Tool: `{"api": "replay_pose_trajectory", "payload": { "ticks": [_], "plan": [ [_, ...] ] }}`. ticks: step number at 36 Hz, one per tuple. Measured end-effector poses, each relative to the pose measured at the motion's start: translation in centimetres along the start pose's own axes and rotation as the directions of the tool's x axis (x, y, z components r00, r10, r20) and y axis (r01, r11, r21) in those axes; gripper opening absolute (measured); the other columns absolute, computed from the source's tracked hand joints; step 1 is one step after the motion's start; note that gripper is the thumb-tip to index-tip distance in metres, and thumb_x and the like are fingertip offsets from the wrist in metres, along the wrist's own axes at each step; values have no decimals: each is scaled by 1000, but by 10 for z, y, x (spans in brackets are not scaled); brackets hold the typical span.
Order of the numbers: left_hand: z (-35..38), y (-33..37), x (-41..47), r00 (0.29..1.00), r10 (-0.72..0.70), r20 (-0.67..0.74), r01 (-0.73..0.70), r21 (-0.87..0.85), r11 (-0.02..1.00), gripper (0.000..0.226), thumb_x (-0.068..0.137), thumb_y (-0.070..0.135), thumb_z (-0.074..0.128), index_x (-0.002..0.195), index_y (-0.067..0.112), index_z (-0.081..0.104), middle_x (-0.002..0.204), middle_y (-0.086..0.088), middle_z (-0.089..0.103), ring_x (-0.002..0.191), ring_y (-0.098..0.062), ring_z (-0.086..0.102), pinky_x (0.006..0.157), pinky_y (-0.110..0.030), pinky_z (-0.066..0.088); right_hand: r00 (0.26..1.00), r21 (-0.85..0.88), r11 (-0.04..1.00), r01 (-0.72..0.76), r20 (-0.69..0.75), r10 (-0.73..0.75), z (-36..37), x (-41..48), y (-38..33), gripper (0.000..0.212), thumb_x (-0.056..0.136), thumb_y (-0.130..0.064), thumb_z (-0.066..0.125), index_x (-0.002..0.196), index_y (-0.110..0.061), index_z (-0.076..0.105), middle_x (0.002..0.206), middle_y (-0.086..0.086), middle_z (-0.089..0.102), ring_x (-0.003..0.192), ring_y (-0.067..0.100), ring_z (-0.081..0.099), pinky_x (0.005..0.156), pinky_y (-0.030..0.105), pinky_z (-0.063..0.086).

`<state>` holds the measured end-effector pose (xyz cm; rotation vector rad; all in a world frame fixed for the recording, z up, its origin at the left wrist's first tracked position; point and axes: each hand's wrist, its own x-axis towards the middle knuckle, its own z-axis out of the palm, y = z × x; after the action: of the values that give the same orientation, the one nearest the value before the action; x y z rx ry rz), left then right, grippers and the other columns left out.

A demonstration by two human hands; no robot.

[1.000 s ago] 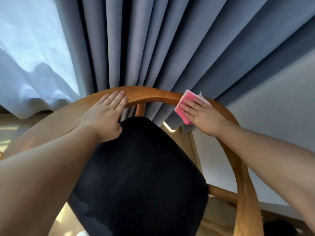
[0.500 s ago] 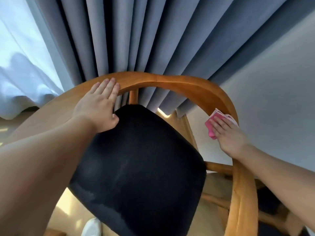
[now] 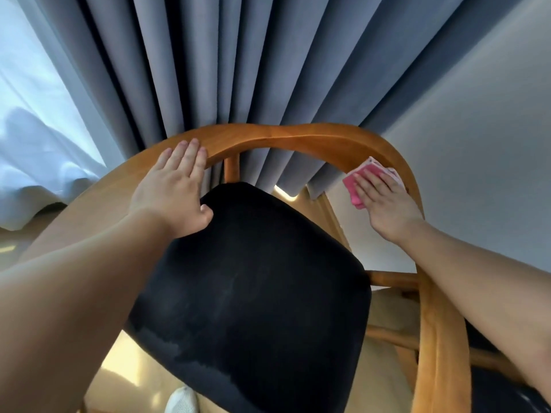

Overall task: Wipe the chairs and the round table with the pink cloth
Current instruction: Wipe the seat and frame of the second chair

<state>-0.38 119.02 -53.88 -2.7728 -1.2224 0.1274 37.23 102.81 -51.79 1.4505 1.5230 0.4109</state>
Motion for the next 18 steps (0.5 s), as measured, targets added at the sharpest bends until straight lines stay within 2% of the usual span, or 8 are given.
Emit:
{"api": "replay_pose_trajectory", "payload": {
  "ticks": [3,7,10,15,18],
  "plan": [
    [-1,0,0,1000,0,-2,0,13,1000,100,73,58,34,148,7,-7,158,-13,-4,145,-24,-4,117,-38,1,993,20,1000,2,-120,1,-19,27,-3,59,92,-23,-1,146,-7,-21,150,13,-31,136,31,-35,107,48,-33],
    [0,1,0,1000,-5,-2,5,19,1000,100,73,58,32,148,7,-8,158,-13,-6,145,-24,-4,118,-38,1,971,75,997,10,-237,8,-49,59,-10,62,96,-24,9,147,-10,-22,155,11,-30,141,29,-31,118,48,-15],
    [1,1,1,1000,-9,-1,9,31,999,100,73,59,32,148,7,-9,158,-13,-6,145,-25,-5,117,-38,1,971,99,995,16,-240,9,-57,69,-14,65,99,-26,16,149,-12,-23,158,8,-28,143,28,-29,119,47,-9],
    [0,2,1,1000,-10,7,10,55,998,101,73,61,31,148,7,-8,158,-12,-7,145,-24,-5,117,-38,0,983,39,999,7,-186,1,-41,57,-6,64,90,-28,-1,149,-10,-20,159,10,-25,145,31,-25,119,47,-8],
    [-3,3,0,1000,-15,18,14,55,998,101,73,60,33,148,7,-9,158,-12,-7,145,-24,-6,118,-38,1,994,-1,1000,-7,-112,7,-18,34,-3,61,93,-27,-2,148,-9,-19,158,11,-25,145,31,-25,117,48,-15]
  ]
}}
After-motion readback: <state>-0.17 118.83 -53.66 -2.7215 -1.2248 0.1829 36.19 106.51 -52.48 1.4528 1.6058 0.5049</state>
